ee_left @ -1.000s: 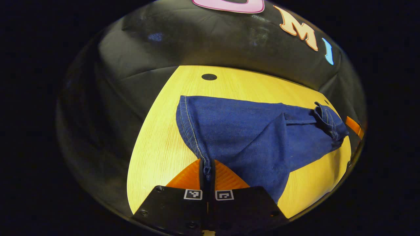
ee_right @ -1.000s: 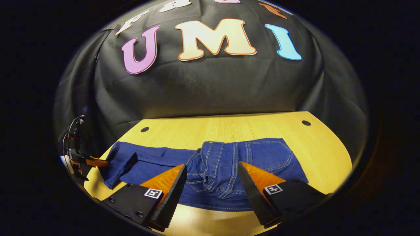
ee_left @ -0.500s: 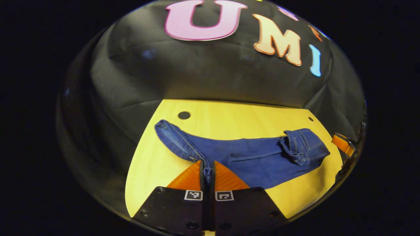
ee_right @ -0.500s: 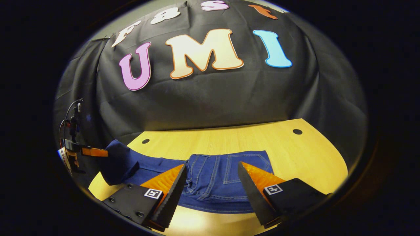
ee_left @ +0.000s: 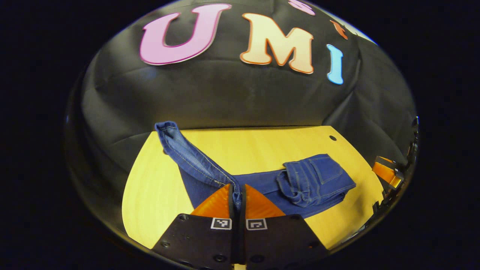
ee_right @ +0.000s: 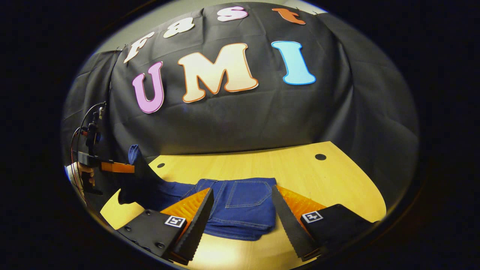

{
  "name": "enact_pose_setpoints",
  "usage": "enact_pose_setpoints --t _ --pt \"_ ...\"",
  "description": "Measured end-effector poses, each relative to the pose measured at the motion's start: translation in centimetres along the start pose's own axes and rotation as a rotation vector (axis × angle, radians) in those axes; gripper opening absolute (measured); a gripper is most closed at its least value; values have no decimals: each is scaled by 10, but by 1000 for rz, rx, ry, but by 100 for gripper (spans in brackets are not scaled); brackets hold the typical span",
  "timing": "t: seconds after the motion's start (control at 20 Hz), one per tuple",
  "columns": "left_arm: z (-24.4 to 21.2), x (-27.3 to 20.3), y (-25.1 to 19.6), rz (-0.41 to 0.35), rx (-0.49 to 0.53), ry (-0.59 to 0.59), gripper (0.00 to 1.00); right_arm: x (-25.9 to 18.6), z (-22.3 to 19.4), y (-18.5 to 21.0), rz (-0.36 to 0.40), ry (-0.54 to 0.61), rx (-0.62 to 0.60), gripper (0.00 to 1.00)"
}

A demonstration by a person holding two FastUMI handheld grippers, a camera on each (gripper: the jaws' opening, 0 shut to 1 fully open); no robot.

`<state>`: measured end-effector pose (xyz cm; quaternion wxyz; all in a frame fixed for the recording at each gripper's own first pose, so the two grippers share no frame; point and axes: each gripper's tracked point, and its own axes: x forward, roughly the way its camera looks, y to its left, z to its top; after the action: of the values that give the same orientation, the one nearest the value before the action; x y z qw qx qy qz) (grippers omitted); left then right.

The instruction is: Grasp the waist and the cuffs of the jeans and fold them to make the two legs overlap; first hold the waist and fold one-third of the jeans toward the cuffs, then hold the cuffs and fold the remaining one-third in the same direction to finish folding.

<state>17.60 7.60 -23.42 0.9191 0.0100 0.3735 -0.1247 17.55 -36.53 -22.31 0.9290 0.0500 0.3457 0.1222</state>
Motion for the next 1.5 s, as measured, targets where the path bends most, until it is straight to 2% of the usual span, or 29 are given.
enact_pose_setpoints --t 0.35,0.7,0.8,1.0,1.15,1.2,1.25,1.3,1.5 --pt "28 39 -100 -116 38 -6 0 -23 4 -66 -57 -4 18 97" --pt "10 92 -196 -218 61 39 0 -45 1 -123 -115 9 7 97" --pt "-6 112 -214 -211 74 54 0 -51 -2 -135 -125 20 7 96" --pt "-47 142 -224 -125 119 135 0 -60 -8 -153 -131 33 -3 97" --pt "-57 151 -227 -76 148 119 1 -61 -10 -160 -119 34 1 97" --pt "-59 149 -232 -80 140 106 7 -61 -9 -160 -109 31 1 98" --pt "-59 145 -239 -86 122 87 8 -61 -7 -160 -102 25 -1 98" --pt "-54 139 -241 -84 105 57 19 -60 -2 -158 -91 11 -2 98" --pt "-5 78 -225 13 97 -173 99 -57 27 -137 -43 -64 -18 98"
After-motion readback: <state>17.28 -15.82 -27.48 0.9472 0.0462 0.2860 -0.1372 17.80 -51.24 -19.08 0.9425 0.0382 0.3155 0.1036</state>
